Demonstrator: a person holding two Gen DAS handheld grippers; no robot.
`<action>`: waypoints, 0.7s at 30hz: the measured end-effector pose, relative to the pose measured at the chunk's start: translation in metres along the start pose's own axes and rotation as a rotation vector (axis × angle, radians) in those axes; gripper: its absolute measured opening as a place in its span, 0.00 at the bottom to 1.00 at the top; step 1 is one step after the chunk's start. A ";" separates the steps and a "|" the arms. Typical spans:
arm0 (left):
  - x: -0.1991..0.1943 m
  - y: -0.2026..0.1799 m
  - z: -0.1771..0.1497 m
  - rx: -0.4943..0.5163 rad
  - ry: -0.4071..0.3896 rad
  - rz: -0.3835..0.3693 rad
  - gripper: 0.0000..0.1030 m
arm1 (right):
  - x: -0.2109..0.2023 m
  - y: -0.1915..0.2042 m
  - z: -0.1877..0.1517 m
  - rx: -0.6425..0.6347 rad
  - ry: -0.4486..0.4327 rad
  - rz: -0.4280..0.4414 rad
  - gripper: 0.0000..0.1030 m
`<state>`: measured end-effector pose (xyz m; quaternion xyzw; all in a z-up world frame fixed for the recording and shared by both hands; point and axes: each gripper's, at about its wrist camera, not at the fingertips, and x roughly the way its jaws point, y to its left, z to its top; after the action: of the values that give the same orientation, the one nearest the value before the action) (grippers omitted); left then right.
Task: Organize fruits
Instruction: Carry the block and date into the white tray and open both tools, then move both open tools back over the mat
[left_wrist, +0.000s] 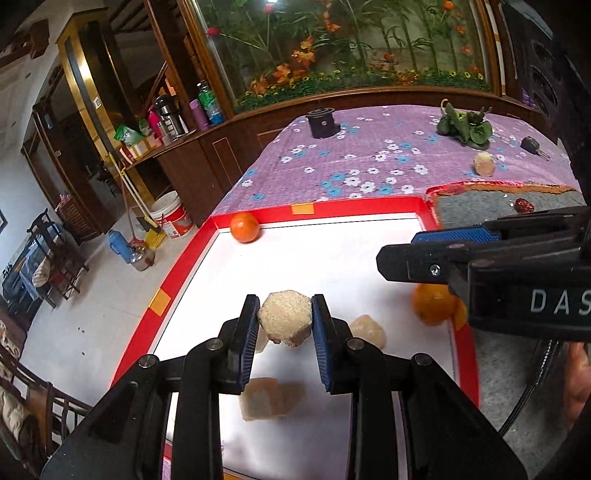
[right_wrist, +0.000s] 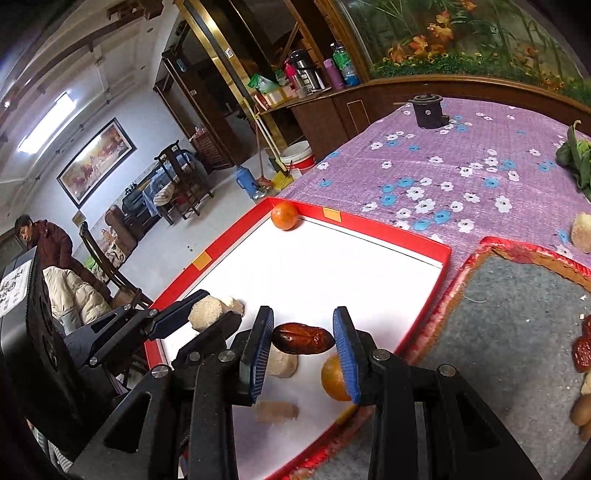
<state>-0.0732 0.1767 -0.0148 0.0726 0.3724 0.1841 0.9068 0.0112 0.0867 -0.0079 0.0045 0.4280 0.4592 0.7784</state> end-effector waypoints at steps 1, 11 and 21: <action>0.001 0.001 0.000 -0.003 0.000 0.000 0.25 | 0.000 0.001 0.000 -0.001 0.000 -0.002 0.33; 0.007 0.002 0.003 -0.011 0.009 0.037 0.25 | 0.001 -0.001 0.003 0.007 -0.004 0.010 0.35; -0.026 -0.022 0.022 0.026 -0.099 -0.075 0.65 | -0.092 -0.099 0.010 0.051 -0.098 -0.229 0.36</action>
<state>-0.0687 0.1465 0.0114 0.0792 0.3320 0.1415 0.9292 0.0686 -0.0330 0.0202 -0.0024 0.3987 0.3553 0.8454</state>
